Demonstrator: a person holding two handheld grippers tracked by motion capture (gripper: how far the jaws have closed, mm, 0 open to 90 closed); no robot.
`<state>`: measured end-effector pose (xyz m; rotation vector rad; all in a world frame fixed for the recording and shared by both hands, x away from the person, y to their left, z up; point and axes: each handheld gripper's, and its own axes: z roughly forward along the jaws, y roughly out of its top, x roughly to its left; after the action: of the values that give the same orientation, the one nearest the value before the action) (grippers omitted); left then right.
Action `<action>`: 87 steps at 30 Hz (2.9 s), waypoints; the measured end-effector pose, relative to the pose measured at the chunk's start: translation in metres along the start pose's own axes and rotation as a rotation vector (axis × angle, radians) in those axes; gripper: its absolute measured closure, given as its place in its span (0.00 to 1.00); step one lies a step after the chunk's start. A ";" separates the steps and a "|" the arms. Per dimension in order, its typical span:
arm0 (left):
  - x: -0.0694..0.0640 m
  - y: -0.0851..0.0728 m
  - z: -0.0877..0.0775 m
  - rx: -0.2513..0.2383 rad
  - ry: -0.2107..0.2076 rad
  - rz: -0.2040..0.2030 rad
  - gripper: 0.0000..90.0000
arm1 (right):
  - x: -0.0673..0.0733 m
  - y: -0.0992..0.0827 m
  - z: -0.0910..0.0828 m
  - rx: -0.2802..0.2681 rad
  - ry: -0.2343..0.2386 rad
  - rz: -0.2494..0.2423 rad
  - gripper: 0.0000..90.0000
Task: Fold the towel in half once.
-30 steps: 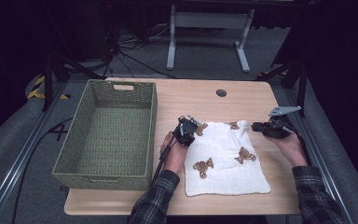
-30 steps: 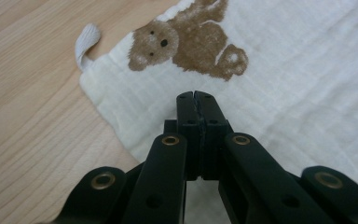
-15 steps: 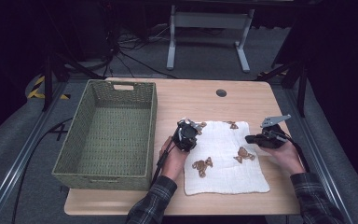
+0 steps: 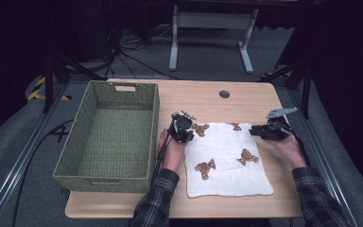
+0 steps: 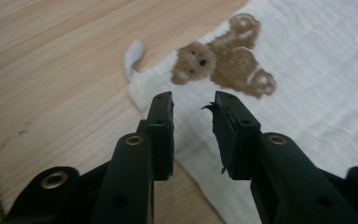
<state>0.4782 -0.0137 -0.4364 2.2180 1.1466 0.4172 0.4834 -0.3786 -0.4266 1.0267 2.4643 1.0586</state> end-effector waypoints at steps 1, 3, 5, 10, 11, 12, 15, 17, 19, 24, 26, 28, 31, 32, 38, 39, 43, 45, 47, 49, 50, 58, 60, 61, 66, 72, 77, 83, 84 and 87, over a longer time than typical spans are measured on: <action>0.002 0.002 0.002 0.002 0.008 -0.001 0.74 | -0.003 0.001 0.001 -0.002 -0.008 0.003 0.80; 0.006 0.007 0.006 0.016 0.027 -0.013 0.70 | -0.008 0.002 0.005 -0.012 -0.008 0.019 0.78; 0.008 0.009 0.011 0.017 0.027 -0.029 0.68 | -0.012 0.002 0.012 0.003 -0.007 0.027 0.78; 0.013 0.012 0.018 0.039 0.055 -0.032 0.66 | -0.014 0.003 0.022 0.023 -0.024 0.021 0.75; 0.014 0.012 0.021 0.047 0.069 -0.022 0.64 | -0.015 0.002 0.024 0.024 -0.032 0.017 0.73; 0.015 0.011 0.023 0.047 0.072 -0.030 0.63 | -0.015 0.003 0.026 0.022 -0.040 0.014 0.71; 0.017 0.011 0.028 0.051 0.073 -0.036 0.59 | -0.015 0.003 0.030 0.031 -0.079 0.007 0.67; 0.017 0.011 0.028 0.050 0.080 -0.034 0.58 | -0.016 0.003 0.033 0.037 -0.073 0.006 0.67; 0.017 0.012 0.030 0.045 0.091 -0.026 0.57 | -0.017 0.003 0.035 0.048 -0.071 0.006 0.70; 0.020 0.013 0.032 0.027 0.040 -0.027 0.65 | -0.017 0.002 0.035 0.050 -0.087 0.013 0.87; 0.018 0.013 0.032 0.027 0.012 -0.008 0.80 | -0.018 0.002 0.034 0.058 -0.086 0.012 0.96; 0.017 0.014 0.032 0.029 0.002 0.002 0.92 | -0.018 0.001 0.033 0.062 -0.078 0.012 0.99; 0.017 0.014 0.032 0.029 -0.014 -0.030 0.96 | -0.019 0.000 0.031 0.066 -0.059 0.021 1.00; 0.018 0.014 0.031 0.018 -0.031 -0.042 0.97 | -0.019 -0.001 0.026 0.044 -0.050 0.032 1.00; 0.011 0.020 0.011 -0.050 -0.055 -0.035 0.97 | -0.018 0.003 0.008 0.005 -0.049 0.025 1.00; 0.008 0.021 0.008 -0.060 -0.053 -0.044 0.97 | -0.018 0.003 0.004 -0.004 -0.046 0.023 1.00; 0.001 0.021 -0.012 -0.085 -0.058 -0.018 0.97 | -0.013 0.004 -0.017 -0.032 -0.047 0.010 1.00; -0.003 0.020 -0.019 -0.076 -0.044 -0.009 0.97 | -0.010 0.002 -0.024 -0.043 -0.045 0.007 1.00; -0.008 0.018 -0.025 -0.081 -0.043 0.004 0.97 | -0.006 -0.001 -0.029 -0.051 -0.036 0.007 1.00; -0.012 0.015 -0.031 -0.072 -0.042 0.017 0.97 | -0.002 -0.005 -0.034 -0.054 -0.028 0.001 1.00; -0.014 0.013 -0.034 -0.074 -0.043 0.023 0.97 | 0.000 -0.007 -0.036 -0.058 -0.019 0.006 1.00; -0.024 -0.003 -0.049 -0.052 -0.032 0.048 0.97 | 0.017 -0.016 -0.052 -0.068 0.001 -0.006 1.00; -0.027 -0.008 -0.054 -0.045 -0.030 0.057 0.97 | 0.022 -0.018 -0.056 -0.061 0.013 -0.011 1.00; -0.029 -0.010 -0.056 -0.045 -0.027 0.062 0.97 | 0.025 -0.019 -0.057 -0.062 0.016 -0.016 1.00; -0.040 -0.023 -0.065 -0.025 -0.017 0.093 0.97 | 0.039 -0.026 -0.065 -0.058 0.035 -0.040 1.00; -0.048 -0.034 -0.074 -0.032 -0.034 0.095 0.97 | 0.053 -0.037 -0.073 -0.054 0.059 -0.051 1.00; -0.059 -0.041 -0.084 -0.031 -0.041 0.118 0.97 | 0.064 -0.046 -0.085 -0.066 0.071 -0.054 1.00; -0.073 -0.056 -0.097 -0.018 -0.033 0.157 0.97 | 0.076 -0.055 -0.096 -0.088 0.091 -0.060 1.00; -0.074 -0.060 -0.097 -0.011 -0.036 0.160 0.97 | 0.078 -0.057 -0.097 -0.086 0.097 -0.060 1.00; -0.075 -0.068 -0.099 0.011 -0.027 0.170 0.97 | 0.083 -0.062 -0.095 -0.071 0.111 -0.059 1.00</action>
<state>0.3409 -0.0085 -0.4041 2.3330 0.9512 0.4497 0.3466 -0.4010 -0.4023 0.8909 2.5067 1.2052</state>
